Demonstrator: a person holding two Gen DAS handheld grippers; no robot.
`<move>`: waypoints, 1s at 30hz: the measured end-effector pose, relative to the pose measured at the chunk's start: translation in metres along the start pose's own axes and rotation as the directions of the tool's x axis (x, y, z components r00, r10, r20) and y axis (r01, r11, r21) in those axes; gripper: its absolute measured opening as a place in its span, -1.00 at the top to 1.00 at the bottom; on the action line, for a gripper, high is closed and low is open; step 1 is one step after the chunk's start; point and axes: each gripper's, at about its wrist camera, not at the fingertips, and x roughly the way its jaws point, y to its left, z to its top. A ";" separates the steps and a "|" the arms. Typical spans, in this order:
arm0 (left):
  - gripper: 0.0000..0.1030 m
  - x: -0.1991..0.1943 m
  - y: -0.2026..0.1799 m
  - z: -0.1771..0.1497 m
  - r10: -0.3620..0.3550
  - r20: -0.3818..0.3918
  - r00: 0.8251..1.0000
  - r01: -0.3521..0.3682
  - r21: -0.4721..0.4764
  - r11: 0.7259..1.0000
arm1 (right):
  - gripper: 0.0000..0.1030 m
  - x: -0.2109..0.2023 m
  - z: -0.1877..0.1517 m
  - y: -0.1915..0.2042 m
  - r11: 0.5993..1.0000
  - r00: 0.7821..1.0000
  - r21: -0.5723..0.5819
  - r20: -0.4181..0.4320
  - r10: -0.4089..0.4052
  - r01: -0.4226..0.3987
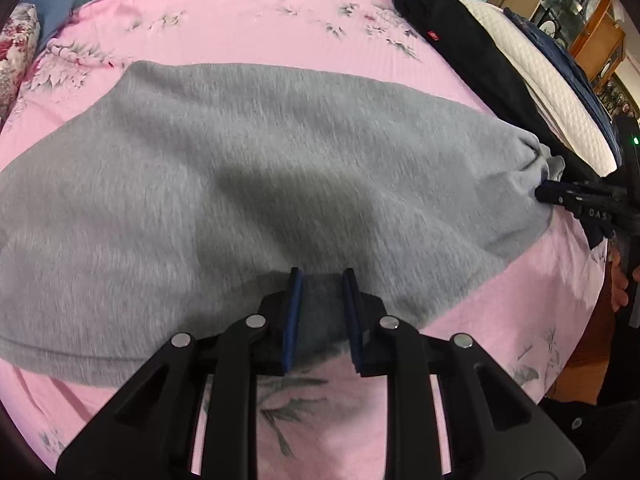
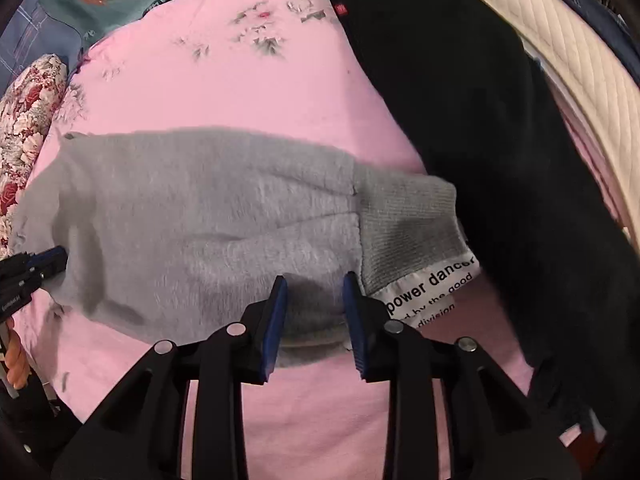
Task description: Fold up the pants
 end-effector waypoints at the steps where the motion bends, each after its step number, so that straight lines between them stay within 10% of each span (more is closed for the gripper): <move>1: 0.59 -0.002 -0.001 -0.002 0.004 0.005 1.000 -0.004 0.006 1.000 | 0.41 0.000 -0.003 0.004 0.999 1.000 -0.028 0.005 -0.022 0.022; 5: 0.59 -0.011 0.002 -0.004 -0.019 0.007 1.000 0.019 0.004 1.000 | 0.36 -0.007 0.006 0.036 0.987 0.992 -0.104 -0.037 -0.124 0.119; 9: 0.52 -0.026 0.022 -0.007 -0.023 0.033 0.999 0.024 -0.034 0.999 | 0.23 -0.039 0.047 0.083 0.976 0.989 -0.158 0.001 0.149 -0.147; 18: 0.46 -0.033 0.093 -0.009 -0.001 0.004 1.000 0.001 -0.194 0.981 | 0.04 0.016 0.159 0.290 0.775 0.877 -0.419 -0.137 0.461 -0.473; 27: 0.46 -0.032 0.107 -0.011 -0.018 -0.005 1.000 0.017 -0.182 0.983 | 0.09 0.088 0.177 0.362 0.770 0.896 -0.469 -0.319 0.310 -0.433; 30: 0.46 -0.034 0.116 -0.011 -0.002 -0.003 1.000 0.001 -0.191 0.982 | 0.72 0.095 0.172 0.363 0.768 0.896 -0.472 -0.322 0.305 -0.432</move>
